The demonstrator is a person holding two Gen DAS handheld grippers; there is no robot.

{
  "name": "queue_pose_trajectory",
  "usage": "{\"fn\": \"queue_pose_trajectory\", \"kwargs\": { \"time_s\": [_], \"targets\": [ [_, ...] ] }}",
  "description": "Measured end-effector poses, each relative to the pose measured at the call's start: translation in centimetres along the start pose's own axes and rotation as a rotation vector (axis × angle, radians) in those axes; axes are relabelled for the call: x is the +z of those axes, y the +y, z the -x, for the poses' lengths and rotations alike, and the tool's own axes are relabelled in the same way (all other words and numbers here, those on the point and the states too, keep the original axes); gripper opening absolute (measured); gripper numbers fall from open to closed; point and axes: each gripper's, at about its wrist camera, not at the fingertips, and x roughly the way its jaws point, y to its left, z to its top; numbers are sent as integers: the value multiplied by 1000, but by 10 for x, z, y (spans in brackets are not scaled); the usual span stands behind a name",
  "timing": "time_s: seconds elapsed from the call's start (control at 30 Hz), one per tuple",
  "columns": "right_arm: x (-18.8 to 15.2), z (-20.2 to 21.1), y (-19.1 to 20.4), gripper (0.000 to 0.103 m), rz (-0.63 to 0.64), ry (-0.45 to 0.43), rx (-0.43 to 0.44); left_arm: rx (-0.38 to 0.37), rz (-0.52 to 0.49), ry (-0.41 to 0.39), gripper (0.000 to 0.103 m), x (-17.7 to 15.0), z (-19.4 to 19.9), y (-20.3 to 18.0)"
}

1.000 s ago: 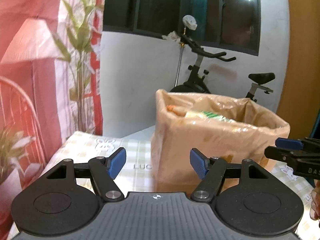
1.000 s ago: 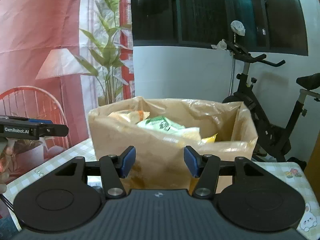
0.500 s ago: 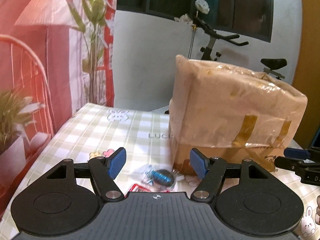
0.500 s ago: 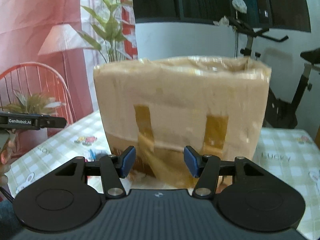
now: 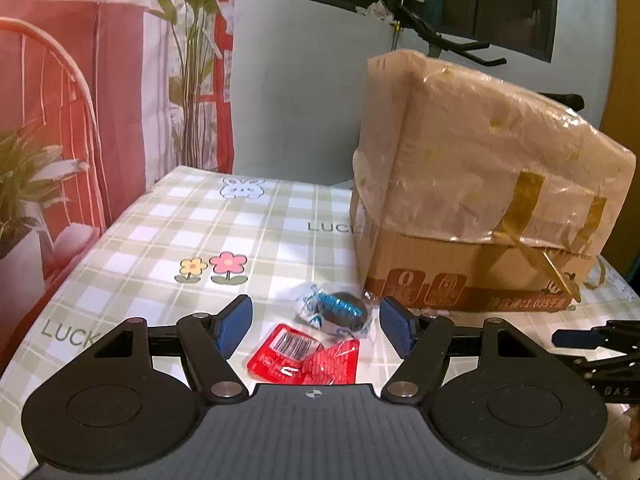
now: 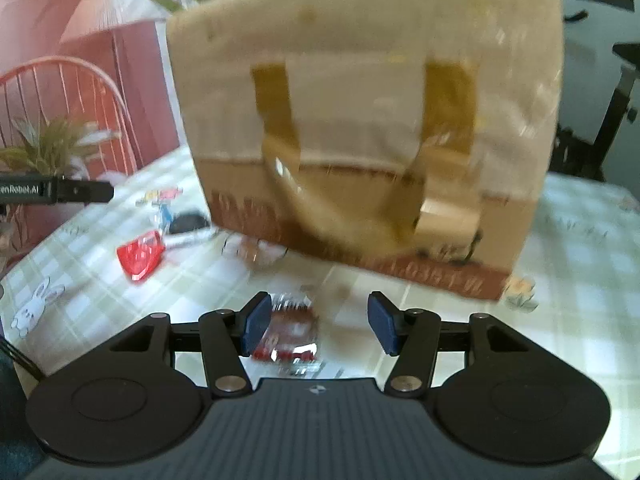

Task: Organize snacks
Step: 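Move both open tools back down to the snacks on the table, then grasp the brown jerky packet with the right tool while the left tool grasps the red packet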

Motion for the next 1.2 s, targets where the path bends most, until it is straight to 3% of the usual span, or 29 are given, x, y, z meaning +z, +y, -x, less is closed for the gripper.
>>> {"fn": "queue_pose_trajectory", "kwargs": {
  "time_s": [0.2,0.4,0.53,0.63,0.8,0.93,1.2],
  "targets": [
    [-6,-21,15,59,13,54,23,-1,-9,26,73,-11,-2,1],
    [-11,-38,29,60,94,59,-33,-17,-44,64,73,-21,-7,0],
    [-17,-33,30,48,131,29,-20,-30,-74,90,73,-26,-14,-4],
    [-19,-30,26,45,98,12,-28,-33,-77,110,73,-28,-23,-5],
    [-18,-28,17,45,44,-10,-37,-5,-21,126,73,-28,-36,-1],
    [-18,-29,18,45,48,-10,-31,70,4,114,72,-29,-40,2],
    [-19,-29,17,45,45,-14,-16,89,27,146,74,-24,-63,9]
  ]
}}
